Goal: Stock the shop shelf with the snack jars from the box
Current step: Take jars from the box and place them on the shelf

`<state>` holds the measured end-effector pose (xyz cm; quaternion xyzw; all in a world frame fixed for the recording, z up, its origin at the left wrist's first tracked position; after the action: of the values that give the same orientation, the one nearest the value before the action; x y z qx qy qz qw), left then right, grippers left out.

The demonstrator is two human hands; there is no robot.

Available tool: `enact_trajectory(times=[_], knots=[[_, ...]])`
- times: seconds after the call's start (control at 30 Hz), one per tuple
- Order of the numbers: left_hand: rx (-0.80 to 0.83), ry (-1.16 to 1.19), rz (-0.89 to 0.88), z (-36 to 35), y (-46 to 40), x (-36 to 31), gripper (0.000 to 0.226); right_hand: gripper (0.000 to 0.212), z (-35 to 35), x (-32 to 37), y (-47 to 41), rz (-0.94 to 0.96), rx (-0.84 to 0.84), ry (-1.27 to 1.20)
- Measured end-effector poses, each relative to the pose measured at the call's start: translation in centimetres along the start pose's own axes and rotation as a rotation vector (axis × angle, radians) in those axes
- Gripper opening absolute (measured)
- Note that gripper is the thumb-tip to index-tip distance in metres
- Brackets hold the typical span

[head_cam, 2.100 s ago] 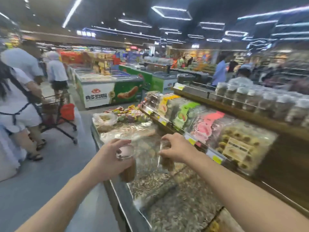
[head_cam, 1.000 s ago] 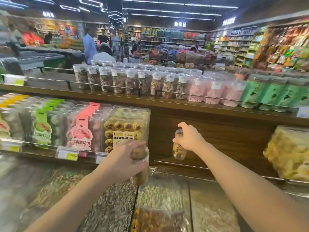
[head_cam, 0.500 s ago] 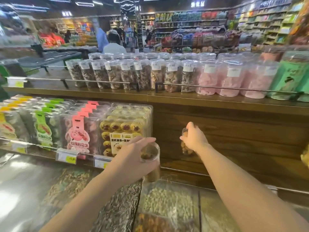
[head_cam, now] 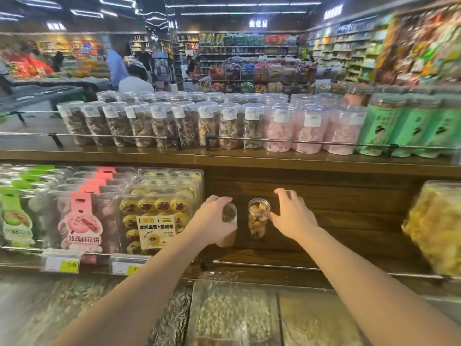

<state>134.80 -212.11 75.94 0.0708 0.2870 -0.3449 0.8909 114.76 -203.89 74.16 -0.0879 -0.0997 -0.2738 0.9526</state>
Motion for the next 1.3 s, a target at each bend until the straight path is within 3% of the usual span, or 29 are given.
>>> enact_trajectory(times=[0.2,0.47,0.6,0.8,1.17,1.3], knots=[[0.123,0.003,0.09,-4.3,-3.9,1.9,0.073,0.072,1.6,-2.4,3.4,-0.107,-0.001,0.047],[0.088,-0.012,0.049,-3.8,-3.3,2.1,0.08,0.071,2.5,-2.7,5.8,-0.111,0.025,0.055],[0.011,-0.023,-0.02,-0.1,1.5,1.2,0.06,0.07,2.7,-0.4,6.7,-0.039,0.058,0.034],[-0.041,-0.1,0.089,5.0,13.0,4.8,0.053,0.069,1.3,8.5,8.7,0.233,0.123,0.011],[-0.312,-0.219,0.621,13.5,39.0,15.2,0.067,0.068,-4.2,30.7,20.7,0.774,0.326,0.018],[-0.34,-0.26,0.786,15.0,49.5,16.2,0.05,0.061,-5.1,37.3,28.2,0.945,0.376,0.033]])
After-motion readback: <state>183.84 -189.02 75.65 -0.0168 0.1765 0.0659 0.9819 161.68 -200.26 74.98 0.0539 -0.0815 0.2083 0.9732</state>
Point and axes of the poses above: each hand's wrist, its own y-axis away from the middle knuckle, its own z-axis out of the back of the hand, x = y × z, the point moved 7 cm from there along -y, towards the middle knuckle, and after that the axes turned 2 degrees about y, right-handed, at the moved point
